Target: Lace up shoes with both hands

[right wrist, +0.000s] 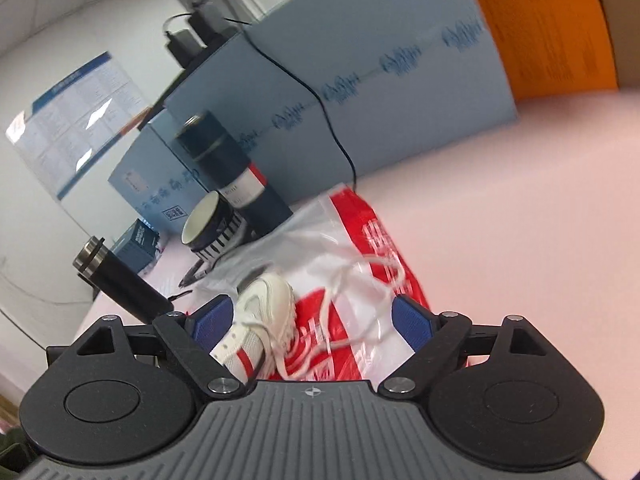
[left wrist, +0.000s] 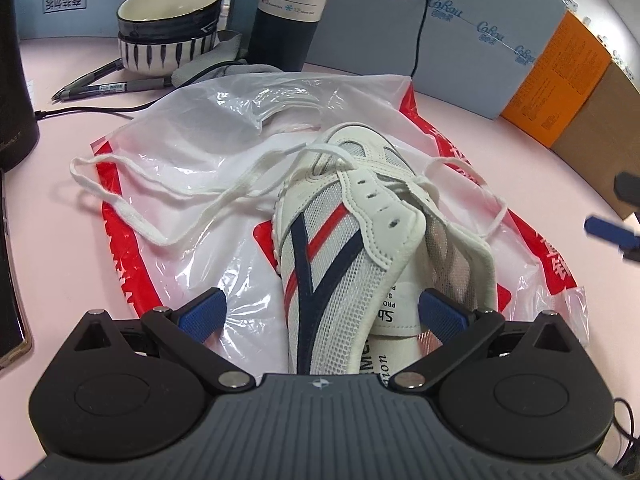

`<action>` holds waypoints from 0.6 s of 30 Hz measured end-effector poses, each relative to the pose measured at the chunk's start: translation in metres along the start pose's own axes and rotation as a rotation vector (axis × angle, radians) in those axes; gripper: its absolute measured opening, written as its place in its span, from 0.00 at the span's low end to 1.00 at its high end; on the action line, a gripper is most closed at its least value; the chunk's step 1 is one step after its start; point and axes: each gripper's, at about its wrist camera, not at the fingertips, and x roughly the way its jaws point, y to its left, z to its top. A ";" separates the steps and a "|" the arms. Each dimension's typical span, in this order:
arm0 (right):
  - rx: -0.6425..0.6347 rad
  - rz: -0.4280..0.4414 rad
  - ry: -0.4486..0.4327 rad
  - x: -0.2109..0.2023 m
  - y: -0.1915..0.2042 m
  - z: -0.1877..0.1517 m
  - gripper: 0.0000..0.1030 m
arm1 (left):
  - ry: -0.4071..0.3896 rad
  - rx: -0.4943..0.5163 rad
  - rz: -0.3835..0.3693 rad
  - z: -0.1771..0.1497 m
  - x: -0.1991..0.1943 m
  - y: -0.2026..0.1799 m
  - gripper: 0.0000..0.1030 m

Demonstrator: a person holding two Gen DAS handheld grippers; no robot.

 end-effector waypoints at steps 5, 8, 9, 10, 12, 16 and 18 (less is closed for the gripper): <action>-0.162 -0.090 -0.152 -0.008 0.034 0.029 0.99 | 0.031 0.039 -0.024 0.002 0.001 0.002 1.00; -0.252 -0.142 -0.161 0.000 0.048 0.043 1.00 | 0.042 0.064 -0.036 0.002 0.001 0.002 1.00; -0.283 -0.141 -0.140 0.004 0.050 0.046 1.00 | 0.044 0.066 -0.036 0.002 0.001 0.002 1.00; -0.315 -0.140 -0.118 0.007 0.053 0.049 1.00 | 0.047 0.068 -0.036 0.003 0.002 0.001 1.00; -0.336 -0.148 -0.047 0.018 0.055 0.055 1.00 | 0.050 0.069 -0.034 0.003 0.002 0.001 1.00; -0.380 -0.107 0.030 0.038 0.057 0.073 1.00 | 0.048 0.073 -0.035 0.002 0.002 0.001 1.00; -0.461 -0.086 0.022 0.040 0.063 0.086 1.00 | 0.051 0.074 -0.032 0.003 0.002 0.001 1.00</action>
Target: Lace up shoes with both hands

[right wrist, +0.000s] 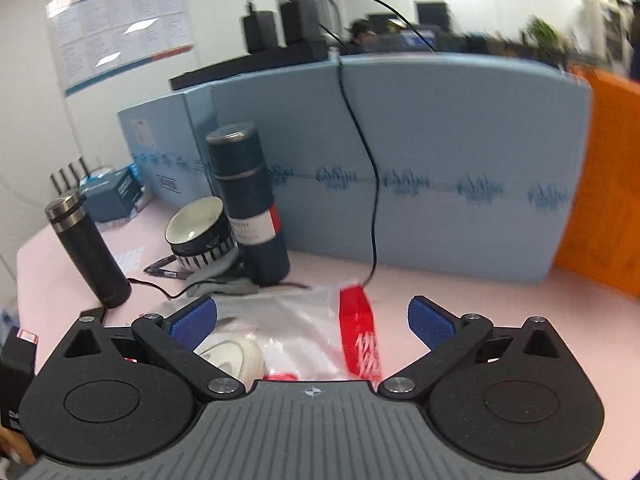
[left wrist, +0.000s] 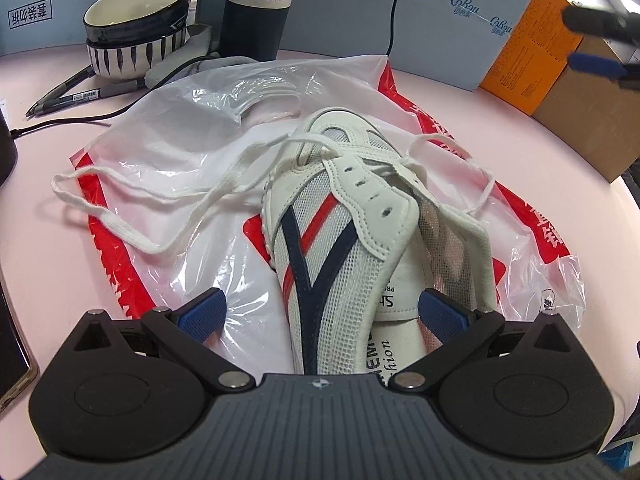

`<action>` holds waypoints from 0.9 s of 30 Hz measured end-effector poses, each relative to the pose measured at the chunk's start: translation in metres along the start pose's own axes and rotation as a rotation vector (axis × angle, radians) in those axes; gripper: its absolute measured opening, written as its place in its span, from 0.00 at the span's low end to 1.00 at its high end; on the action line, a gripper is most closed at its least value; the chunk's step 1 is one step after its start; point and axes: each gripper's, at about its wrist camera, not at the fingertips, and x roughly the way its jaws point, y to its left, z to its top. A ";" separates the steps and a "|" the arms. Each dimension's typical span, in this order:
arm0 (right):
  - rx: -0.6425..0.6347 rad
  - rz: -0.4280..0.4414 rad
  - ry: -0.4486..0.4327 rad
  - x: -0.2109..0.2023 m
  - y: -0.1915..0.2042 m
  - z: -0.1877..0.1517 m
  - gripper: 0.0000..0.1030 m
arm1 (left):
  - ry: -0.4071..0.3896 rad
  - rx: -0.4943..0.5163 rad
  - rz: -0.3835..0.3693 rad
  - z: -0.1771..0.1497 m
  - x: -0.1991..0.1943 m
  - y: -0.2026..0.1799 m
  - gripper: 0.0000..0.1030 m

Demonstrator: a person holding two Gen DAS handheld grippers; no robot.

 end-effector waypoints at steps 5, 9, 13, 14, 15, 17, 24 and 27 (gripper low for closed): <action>-0.206 0.028 -0.159 -0.013 0.001 0.042 1.00 | 0.002 0.002 0.009 -0.001 -0.001 -0.001 1.00; -0.338 0.068 -0.246 -0.018 0.002 0.073 1.00 | 0.003 0.008 0.019 -0.003 -0.002 -0.003 1.00; -0.479 0.139 -0.261 -0.028 0.012 0.113 1.00 | 0.000 0.007 0.024 -0.005 -0.003 -0.003 1.00; -0.509 0.150 -0.282 -0.034 0.015 0.124 1.00 | 0.000 0.007 0.024 -0.004 -0.003 -0.003 1.00; -0.538 0.162 -0.303 -0.040 0.018 0.136 1.00 | -0.001 0.006 0.025 -0.005 -0.003 -0.003 1.00; -0.569 0.178 -0.394 -0.055 0.021 0.152 1.00 | -0.010 0.005 0.024 -0.006 -0.003 -0.003 1.00; -0.867 0.213 -0.171 -0.009 0.055 0.113 1.00 | -0.046 -0.004 0.026 -0.011 -0.005 -0.003 1.00; -1.095 0.234 0.025 0.030 0.067 0.065 1.00 | -0.059 -0.010 0.025 -0.013 -0.006 -0.002 1.00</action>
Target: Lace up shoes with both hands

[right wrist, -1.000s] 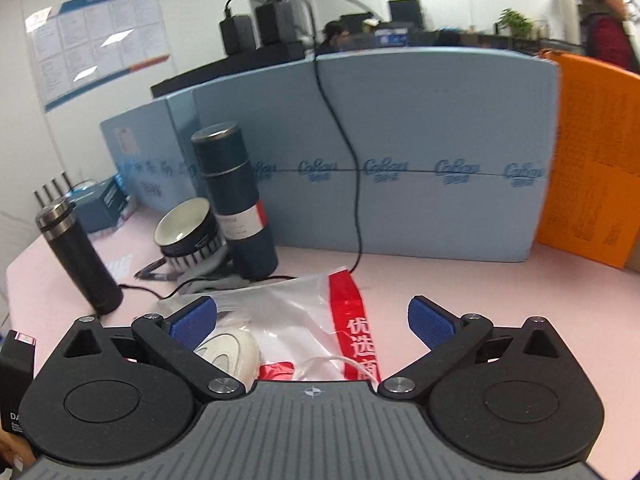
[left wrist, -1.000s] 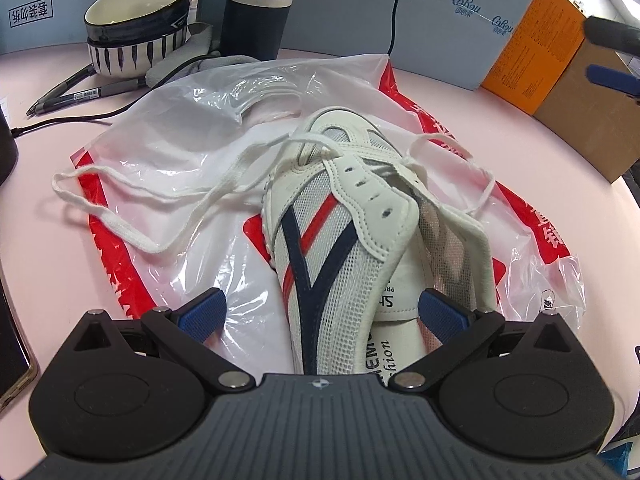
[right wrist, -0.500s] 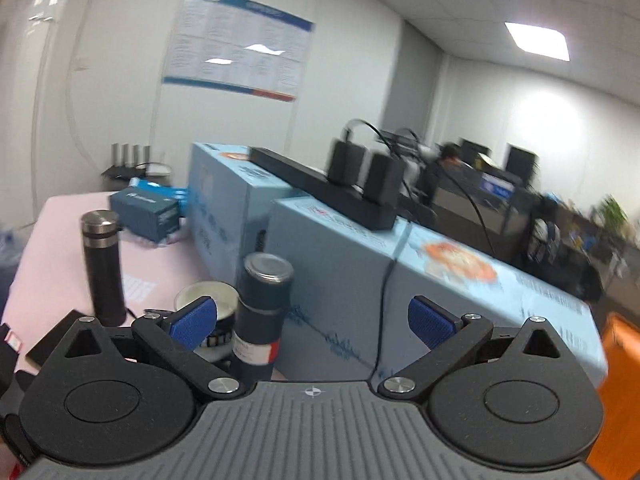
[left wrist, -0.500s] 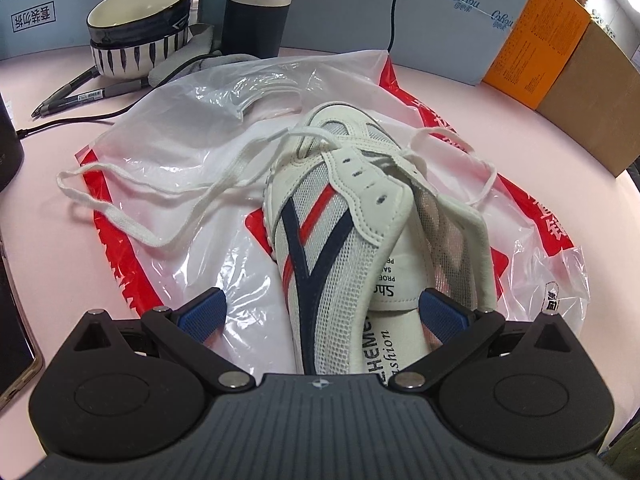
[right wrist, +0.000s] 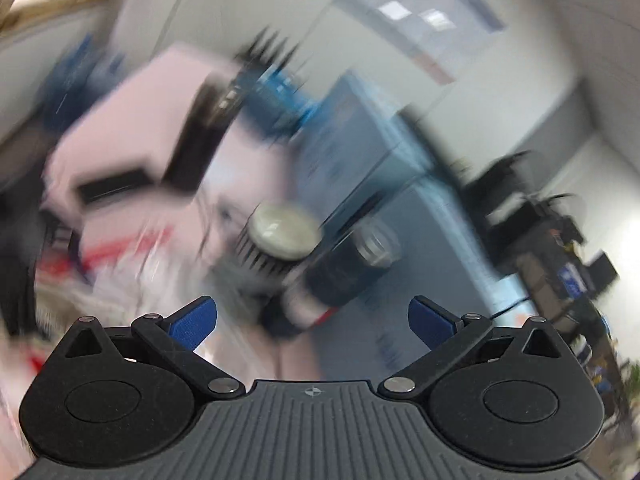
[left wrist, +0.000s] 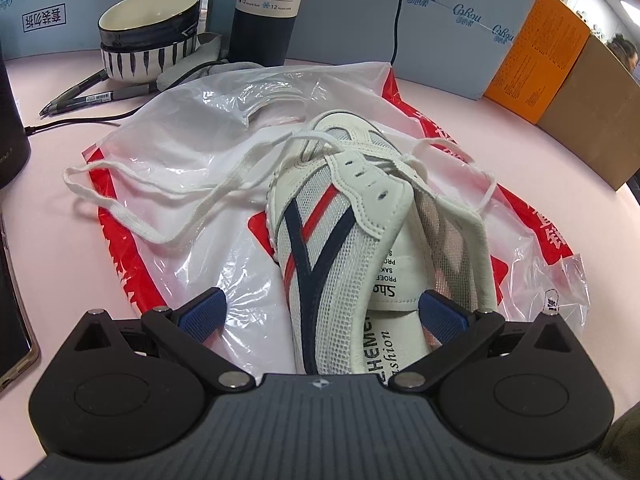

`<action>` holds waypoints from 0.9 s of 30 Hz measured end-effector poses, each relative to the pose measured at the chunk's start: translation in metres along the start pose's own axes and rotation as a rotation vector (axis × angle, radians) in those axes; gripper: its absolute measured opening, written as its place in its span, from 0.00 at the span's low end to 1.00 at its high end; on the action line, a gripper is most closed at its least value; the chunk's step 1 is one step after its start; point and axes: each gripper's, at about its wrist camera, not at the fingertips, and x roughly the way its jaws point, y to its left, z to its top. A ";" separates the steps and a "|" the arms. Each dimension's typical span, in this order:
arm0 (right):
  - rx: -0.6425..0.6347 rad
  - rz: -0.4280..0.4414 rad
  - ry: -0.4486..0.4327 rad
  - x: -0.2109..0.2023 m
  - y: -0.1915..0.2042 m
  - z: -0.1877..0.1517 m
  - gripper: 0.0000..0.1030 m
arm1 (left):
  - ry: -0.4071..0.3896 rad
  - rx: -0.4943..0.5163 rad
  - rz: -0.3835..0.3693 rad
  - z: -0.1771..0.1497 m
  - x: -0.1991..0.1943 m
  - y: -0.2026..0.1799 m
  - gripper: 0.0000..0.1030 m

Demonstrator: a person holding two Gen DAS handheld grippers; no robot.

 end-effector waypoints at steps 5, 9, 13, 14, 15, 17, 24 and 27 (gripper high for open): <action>-0.418 0.149 0.147 0.045 0.072 -0.046 0.97 | -0.008 -0.006 0.004 -0.002 -0.002 0.000 1.00; -0.595 0.235 0.156 0.062 0.105 -0.073 0.92 | -0.022 -0.019 0.010 -0.005 -0.004 0.000 1.00; -0.681 0.273 0.197 0.082 0.116 -0.085 0.53 | -0.029 -0.027 0.015 -0.007 -0.004 0.000 1.00; -0.686 0.290 0.215 0.090 0.119 -0.088 0.40 | -0.028 -0.027 0.016 -0.006 -0.004 -0.001 1.00; -0.691 0.306 0.233 0.097 0.122 -0.091 0.38 | -0.026 -0.027 0.017 -0.006 -0.004 -0.001 1.00; -0.696 0.332 0.232 0.104 0.123 -0.094 0.38 | -0.023 -0.027 0.019 -0.006 -0.004 -0.001 1.00; -0.672 0.391 0.182 0.125 0.130 -0.095 0.38 | -0.018 -0.029 0.022 -0.005 -0.003 -0.001 1.00; -0.552 0.431 0.212 0.128 0.123 -0.092 0.23 | -0.019 -0.030 0.022 -0.006 -0.004 -0.001 1.00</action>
